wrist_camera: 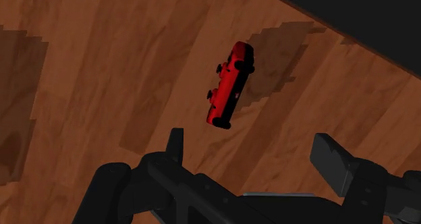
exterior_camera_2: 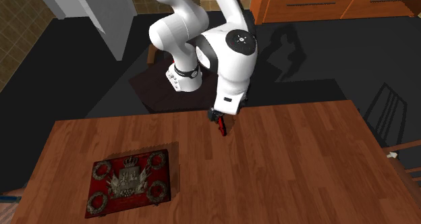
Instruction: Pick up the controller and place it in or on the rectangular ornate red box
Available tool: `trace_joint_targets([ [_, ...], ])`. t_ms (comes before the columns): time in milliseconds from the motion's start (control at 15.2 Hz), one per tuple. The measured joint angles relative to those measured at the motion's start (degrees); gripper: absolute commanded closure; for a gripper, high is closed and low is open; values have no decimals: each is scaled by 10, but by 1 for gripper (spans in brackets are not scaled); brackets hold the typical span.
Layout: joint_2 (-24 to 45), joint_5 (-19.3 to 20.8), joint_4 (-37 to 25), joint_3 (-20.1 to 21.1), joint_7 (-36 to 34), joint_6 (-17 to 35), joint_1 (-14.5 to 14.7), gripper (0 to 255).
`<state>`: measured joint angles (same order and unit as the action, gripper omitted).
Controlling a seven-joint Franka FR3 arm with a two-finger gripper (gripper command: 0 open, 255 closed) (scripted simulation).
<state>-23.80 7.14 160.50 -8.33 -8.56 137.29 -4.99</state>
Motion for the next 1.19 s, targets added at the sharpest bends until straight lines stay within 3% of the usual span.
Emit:
trace_joint_targets([
  [198,69,8,13,-8,-3,73,-7,0],
  [660,149,8,22,-14,-3,161,-9,0],
  [1188,167,7,23,-15,-2,180,-9,0],
])
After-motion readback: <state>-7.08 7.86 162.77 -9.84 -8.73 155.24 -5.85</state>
